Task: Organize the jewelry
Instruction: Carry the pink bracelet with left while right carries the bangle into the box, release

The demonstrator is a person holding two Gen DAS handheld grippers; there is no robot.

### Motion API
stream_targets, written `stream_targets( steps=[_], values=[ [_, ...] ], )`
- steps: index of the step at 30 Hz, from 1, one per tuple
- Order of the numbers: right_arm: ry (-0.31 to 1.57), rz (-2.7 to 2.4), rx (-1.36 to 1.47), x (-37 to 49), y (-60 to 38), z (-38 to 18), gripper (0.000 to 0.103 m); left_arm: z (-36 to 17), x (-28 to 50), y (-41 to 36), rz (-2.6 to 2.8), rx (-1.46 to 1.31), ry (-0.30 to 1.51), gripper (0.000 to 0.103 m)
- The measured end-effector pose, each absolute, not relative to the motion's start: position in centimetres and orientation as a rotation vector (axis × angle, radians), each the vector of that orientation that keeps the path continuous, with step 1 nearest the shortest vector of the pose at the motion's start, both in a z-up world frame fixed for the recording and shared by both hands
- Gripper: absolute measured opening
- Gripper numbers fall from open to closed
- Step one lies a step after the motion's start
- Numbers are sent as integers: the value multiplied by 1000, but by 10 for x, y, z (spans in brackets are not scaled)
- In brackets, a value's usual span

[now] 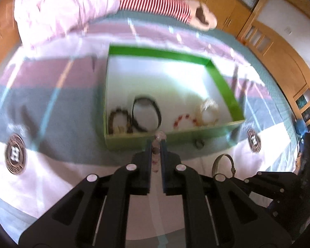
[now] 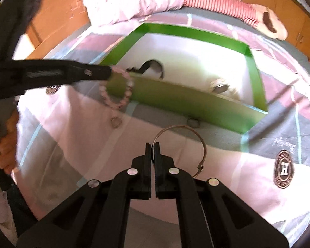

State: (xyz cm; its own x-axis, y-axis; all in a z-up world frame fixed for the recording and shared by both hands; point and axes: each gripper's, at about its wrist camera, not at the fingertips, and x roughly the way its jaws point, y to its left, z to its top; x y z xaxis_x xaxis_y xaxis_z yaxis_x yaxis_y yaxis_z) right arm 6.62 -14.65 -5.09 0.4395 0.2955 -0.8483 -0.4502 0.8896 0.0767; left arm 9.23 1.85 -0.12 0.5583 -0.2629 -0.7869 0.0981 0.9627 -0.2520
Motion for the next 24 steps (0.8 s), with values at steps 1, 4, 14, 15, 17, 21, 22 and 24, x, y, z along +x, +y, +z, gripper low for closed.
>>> stream_targets(
  steps=[1, 4, 14, 15, 17, 21, 22, 24],
  values=[
    [1002, 451, -161, 68, -150, -48, 2, 5, 91, 19, -211, -182, 937, 8],
    [972, 424, -132, 73, -157, -41, 2, 23, 84, 17, -173, -141, 874, 8],
    [740, 352, -39, 76, -178, 2, 2, 44, 78, 24, -49, -75, 750, 8],
    [729, 346, -29, 79, -180, 5, 2, 46, 78, 23, -39, -65, 737, 8],
    [728, 339, -20, 85, -182, 6, 2, 48, 77, 23, -31, -60, 719, 8],
    [737, 324, 4, 97, -185, 4, 2, 53, 81, 23, -40, -81, 683, 8],
    [739, 323, 9, 100, -185, 3, 2, 54, 82, 23, -43, -85, 680, 8],
    [748, 320, 23, 105, -187, 1, 2, 55, 84, 23, -50, -98, 679, 8]
  ],
)
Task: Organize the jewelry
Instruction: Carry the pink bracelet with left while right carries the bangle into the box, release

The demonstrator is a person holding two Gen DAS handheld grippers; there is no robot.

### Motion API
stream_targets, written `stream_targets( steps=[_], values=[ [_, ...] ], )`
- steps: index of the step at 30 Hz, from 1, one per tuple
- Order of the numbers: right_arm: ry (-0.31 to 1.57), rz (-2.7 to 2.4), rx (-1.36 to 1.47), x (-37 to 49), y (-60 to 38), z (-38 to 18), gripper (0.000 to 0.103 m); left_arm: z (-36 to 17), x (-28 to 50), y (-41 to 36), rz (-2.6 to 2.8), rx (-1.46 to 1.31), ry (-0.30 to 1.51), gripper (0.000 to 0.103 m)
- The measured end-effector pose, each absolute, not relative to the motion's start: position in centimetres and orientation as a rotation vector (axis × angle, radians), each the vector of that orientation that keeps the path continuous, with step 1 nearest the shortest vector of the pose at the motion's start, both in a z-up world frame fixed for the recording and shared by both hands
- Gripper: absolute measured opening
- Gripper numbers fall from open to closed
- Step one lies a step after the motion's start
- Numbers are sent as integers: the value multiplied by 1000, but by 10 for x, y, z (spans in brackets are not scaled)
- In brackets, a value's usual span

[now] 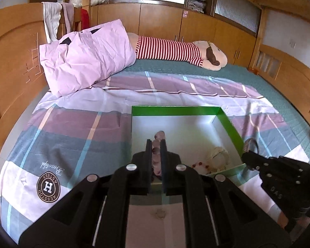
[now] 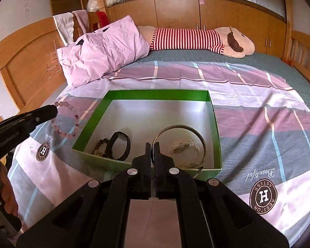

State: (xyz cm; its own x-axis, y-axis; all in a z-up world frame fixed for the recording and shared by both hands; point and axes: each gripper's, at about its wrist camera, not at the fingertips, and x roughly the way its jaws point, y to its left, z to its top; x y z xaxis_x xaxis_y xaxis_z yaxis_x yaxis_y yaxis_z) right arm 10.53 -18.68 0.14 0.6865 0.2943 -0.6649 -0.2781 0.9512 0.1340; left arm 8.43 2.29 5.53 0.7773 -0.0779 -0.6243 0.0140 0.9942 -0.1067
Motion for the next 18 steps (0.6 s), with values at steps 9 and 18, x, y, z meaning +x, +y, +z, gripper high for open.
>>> stream_targets(
  steps=[9, 18],
  values=[
    [794, 304, 61, 131, -189, -21, 2, 28, 109, 23, -49, -137, 757, 8],
    [864, 291, 58, 142, -190, -42, 3, -2, 126, 21, -37, -130, 844, 8]
  ],
)
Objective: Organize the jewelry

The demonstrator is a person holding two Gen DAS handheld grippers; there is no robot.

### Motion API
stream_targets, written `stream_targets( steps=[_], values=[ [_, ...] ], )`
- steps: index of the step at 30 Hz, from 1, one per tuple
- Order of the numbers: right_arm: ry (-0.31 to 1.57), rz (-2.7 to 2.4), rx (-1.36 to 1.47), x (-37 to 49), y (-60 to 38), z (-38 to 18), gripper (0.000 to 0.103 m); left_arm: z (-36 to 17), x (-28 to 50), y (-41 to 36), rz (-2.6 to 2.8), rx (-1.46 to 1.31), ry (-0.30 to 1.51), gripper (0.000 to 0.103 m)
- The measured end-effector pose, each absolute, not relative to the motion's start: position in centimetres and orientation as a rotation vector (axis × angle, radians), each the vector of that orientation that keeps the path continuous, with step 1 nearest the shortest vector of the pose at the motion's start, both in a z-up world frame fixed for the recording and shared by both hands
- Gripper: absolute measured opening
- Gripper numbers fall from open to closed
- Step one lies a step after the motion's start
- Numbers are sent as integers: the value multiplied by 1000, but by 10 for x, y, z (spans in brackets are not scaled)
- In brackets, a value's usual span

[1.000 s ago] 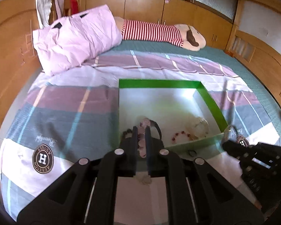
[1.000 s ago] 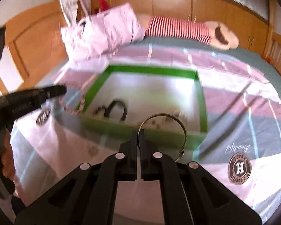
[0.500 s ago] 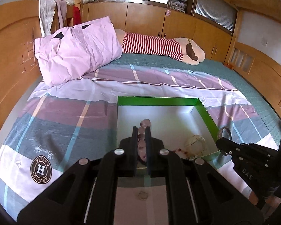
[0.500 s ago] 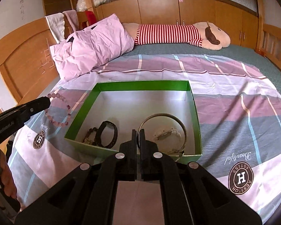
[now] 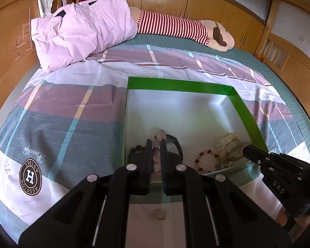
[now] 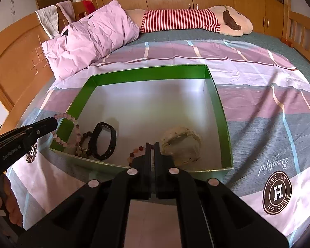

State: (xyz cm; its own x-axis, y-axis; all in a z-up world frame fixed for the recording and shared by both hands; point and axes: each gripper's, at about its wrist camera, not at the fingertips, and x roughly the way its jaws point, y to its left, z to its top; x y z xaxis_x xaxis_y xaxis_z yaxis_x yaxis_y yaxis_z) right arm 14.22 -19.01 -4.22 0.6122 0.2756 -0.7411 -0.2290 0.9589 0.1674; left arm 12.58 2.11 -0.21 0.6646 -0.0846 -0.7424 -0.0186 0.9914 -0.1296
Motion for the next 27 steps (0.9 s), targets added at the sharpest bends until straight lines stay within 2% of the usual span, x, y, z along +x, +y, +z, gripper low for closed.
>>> stream_targets(
  steps=[1, 3, 4, 5, 6, 14, 16, 19, 22, 25, 27],
  values=[
    [869, 284, 48, 142, -189, -42, 7, -3, 126, 22, -30, -130, 849, 9],
    [873, 278, 62, 141, -190, -42, 26, -3, 125, 23, -24, -133, 855, 17],
    [876, 285, 80, 140, -191, -40, 39, -3, 125, 24, -27, -135, 856, 29],
    [874, 290, 92, 138, -192, -38, 46, -2, 124, 24, -27, -138, 855, 37],
    [866, 294, 98, 135, -193, -34, 46, 0, 122, 25, -28, -141, 848, 48],
    [944, 443, 89, 104, -190, -18, 46, 11, 98, 43, -38, -180, 899, 51],
    [1020, 480, -4, 97, -179, -31, 46, 7, 87, 45, -23, -190, 937, 56],
    [1065, 434, -110, 97, -169, -58, 46, -16, 81, 42, -15, -185, 1044, 57],
    [1117, 366, -84, 107, -172, -88, 46, -36, 84, 35, -11, -188, 1113, 57],
    [1066, 328, -123, 113, -167, -99, 46, -43, 85, 28, -15, -163, 1129, 66],
    [1047, 326, -113, 118, -165, -103, 46, -46, 85, 24, -18, -147, 1137, 67]
  ],
)
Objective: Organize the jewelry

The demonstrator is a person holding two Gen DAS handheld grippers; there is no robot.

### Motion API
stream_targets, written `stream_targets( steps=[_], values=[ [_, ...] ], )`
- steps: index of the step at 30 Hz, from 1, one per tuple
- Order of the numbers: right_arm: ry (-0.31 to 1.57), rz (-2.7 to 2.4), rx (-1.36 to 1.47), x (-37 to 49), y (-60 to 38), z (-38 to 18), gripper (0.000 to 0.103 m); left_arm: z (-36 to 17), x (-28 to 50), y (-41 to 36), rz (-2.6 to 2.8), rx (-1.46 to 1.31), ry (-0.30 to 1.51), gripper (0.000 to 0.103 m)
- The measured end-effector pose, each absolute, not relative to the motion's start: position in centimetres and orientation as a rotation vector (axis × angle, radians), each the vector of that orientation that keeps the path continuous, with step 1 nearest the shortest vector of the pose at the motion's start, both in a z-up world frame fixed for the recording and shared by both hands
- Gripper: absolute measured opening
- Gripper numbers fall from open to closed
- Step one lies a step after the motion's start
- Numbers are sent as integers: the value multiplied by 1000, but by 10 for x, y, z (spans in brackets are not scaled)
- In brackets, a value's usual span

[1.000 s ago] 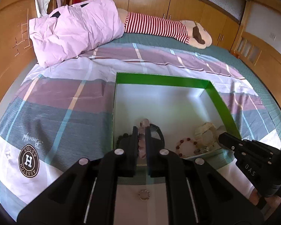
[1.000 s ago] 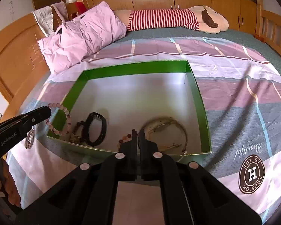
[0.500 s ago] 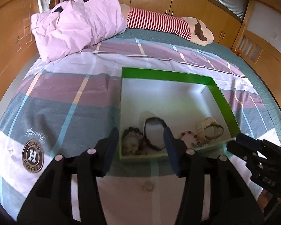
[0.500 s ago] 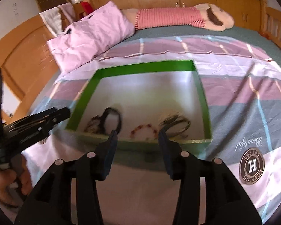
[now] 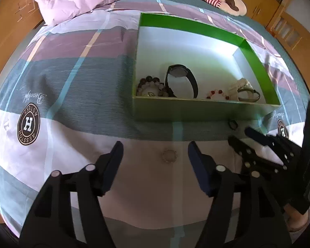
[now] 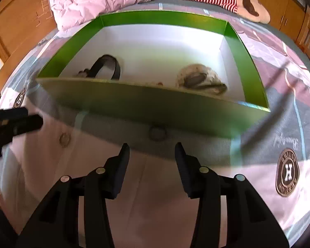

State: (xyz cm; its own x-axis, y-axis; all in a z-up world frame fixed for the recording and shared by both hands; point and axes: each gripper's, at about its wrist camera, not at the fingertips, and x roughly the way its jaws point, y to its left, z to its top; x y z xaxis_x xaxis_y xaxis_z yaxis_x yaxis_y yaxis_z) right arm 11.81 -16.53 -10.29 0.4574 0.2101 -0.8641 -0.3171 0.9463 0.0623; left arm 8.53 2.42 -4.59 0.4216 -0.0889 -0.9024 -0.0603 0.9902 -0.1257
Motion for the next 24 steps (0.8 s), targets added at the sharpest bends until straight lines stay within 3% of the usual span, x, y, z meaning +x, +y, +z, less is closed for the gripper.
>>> stream_targets(
  steps=[4, 7, 13, 24],
  values=[
    [1060, 316, -48, 130, -167, -116, 45, -58, 89, 19, -15, -122, 1174, 68],
    [1043, 319, -57, 133, -165, -111, 20, -66, 94, 18, -13, -110, 1199, 69],
    [1109, 367, -40, 131, -165, -108, 20, -72, 94, 15, -13, -88, 1222, 74],
    [1176, 370, -168, 96, -169, -106, 20, -94, 101, -12, -34, -37, 1261, 74]
  ],
)
